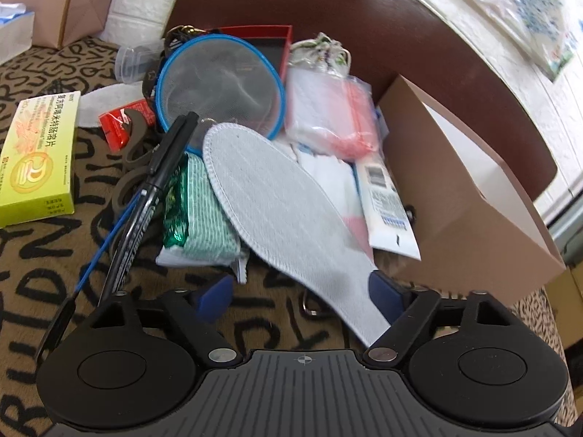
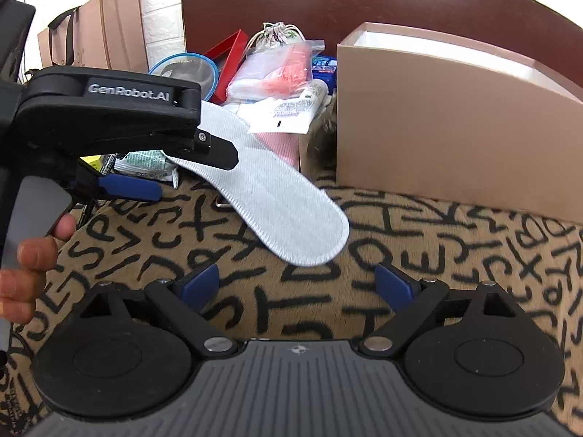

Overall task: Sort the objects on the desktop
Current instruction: 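Grasp the white insole edge with the left gripper and lift it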

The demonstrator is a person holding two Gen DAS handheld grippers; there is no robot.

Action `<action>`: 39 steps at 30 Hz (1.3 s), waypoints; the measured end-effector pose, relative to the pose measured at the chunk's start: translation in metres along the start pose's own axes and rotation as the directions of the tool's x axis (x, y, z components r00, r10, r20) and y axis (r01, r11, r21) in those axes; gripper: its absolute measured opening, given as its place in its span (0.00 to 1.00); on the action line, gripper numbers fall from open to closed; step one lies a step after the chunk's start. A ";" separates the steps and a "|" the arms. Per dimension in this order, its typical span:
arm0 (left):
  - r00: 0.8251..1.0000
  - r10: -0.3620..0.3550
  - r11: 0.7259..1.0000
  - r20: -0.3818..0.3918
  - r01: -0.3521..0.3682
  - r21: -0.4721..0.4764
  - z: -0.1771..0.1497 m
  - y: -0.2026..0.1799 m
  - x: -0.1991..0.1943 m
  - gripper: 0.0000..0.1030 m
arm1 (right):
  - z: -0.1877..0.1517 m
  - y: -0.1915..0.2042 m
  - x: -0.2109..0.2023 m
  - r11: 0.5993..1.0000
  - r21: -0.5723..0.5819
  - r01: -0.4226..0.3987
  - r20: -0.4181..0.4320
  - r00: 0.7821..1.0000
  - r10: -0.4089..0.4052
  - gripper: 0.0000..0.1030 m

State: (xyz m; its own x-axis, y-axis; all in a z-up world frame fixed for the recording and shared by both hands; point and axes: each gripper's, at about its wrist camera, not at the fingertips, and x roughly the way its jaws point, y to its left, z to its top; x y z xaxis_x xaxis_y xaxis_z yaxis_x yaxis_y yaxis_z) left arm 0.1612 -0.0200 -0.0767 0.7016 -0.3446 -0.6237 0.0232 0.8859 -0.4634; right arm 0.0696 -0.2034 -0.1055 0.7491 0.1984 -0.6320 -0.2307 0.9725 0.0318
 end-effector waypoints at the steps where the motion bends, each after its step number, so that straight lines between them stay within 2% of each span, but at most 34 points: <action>1: 1.000 0.003 1.000 0.006 -0.003 -0.007 0.002 0.001 0.001 0.83 | 0.002 -0.001 0.003 1.000 -0.004 -0.003 0.001 1.000 0.003 0.91; 7: 1.000 -0.024 0.997 0.002 0.024 -0.074 0.011 0.005 0.009 0.79 | 0.013 -0.003 0.016 0.999 -0.044 -0.030 0.008 0.999 0.031 0.90; 10: 0.998 -0.057 0.992 -0.011 0.055 -0.116 0.013 0.004 0.013 0.74 | 0.019 -0.004 0.023 0.997 -0.070 -0.043 0.012 0.999 0.044 0.90; 12: 0.998 -0.054 0.994 -0.013 0.053 -0.098 0.013 0.001 0.017 0.68 | 0.023 -0.004 0.029 0.996 -0.080 -0.047 0.012 0.999 0.048 0.90; 14: 0.999 -0.028 0.995 -0.020 0.026 -0.097 0.012 0.001 0.021 0.51 | 0.026 -0.004 0.034 0.995 -0.082 -0.058 0.009 0.998 0.059 0.87; 17: 0.999 -0.049 0.992 -0.015 0.047 -0.115 0.012 0.006 0.018 0.30 | 0.028 -0.005 0.034 0.994 -0.075 -0.077 0.011 0.997 0.078 0.76; 19: 0.998 -0.062 0.992 -0.006 0.061 -0.109 0.013 0.005 0.014 0.21 | 0.026 -0.004 0.030 0.994 -0.079 -0.080 0.012 0.997 0.081 0.74; 24: 0.997 -0.083 0.992 0.010 0.083 -0.094 0.011 0.001 0.000 0.06 | 0.019 0.004 0.016 0.989 -0.107 -0.098 0.007 0.995 0.099 0.57; 25: 0.996 -0.087 0.992 0.011 0.088 -0.090 0.010 0.002 -0.003 0.04 | 0.017 0.005 0.013 0.989 -0.106 -0.103 0.004 0.995 0.104 0.54; 27: 0.995 -0.101 0.991 0.002 0.101 -0.085 0.007 0.002 -0.010 0.02 | 0.012 0.006 0.005 0.989 -0.097 -0.113 0.000 0.994 0.114 0.35; 29: 0.994 -0.110 0.992 -0.013 0.109 -0.070 0.002 0.001 -0.018 0.01 | 0.009 0.005 -0.002 0.989 -0.082 -0.126 -0.006 0.992 0.126 0.26; 34: 0.993 -0.107 0.992 -0.053 0.103 -0.070 -0.013 0.003 -0.032 0.01 | -0.004 0.006 -0.021 0.986 -0.076 -0.146 -0.017 0.989 0.145 0.25; 38: 0.995 -0.087 0.996 -0.050 0.085 -0.039 -0.020 -0.001 -0.039 0.02 | -0.010 0.009 -0.034 0.987 -0.074 -0.143 -0.003 0.990 0.143 0.31; 39: 0.995 -0.086 0.996 -0.054 0.084 -0.033 -0.020 -0.003 -0.039 0.02 | -0.011 0.010 -0.036 0.986 -0.074 -0.149 -0.001 0.989 0.149 0.36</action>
State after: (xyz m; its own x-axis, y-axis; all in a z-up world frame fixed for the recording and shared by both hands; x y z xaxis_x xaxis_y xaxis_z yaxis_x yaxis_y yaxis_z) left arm 0.1191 -0.0154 -0.0634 0.6577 -0.4358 -0.6144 0.0585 0.8427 -0.5351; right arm 0.0340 -0.2023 -0.0908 0.7059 0.3412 -0.6207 -0.3849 0.9204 0.0682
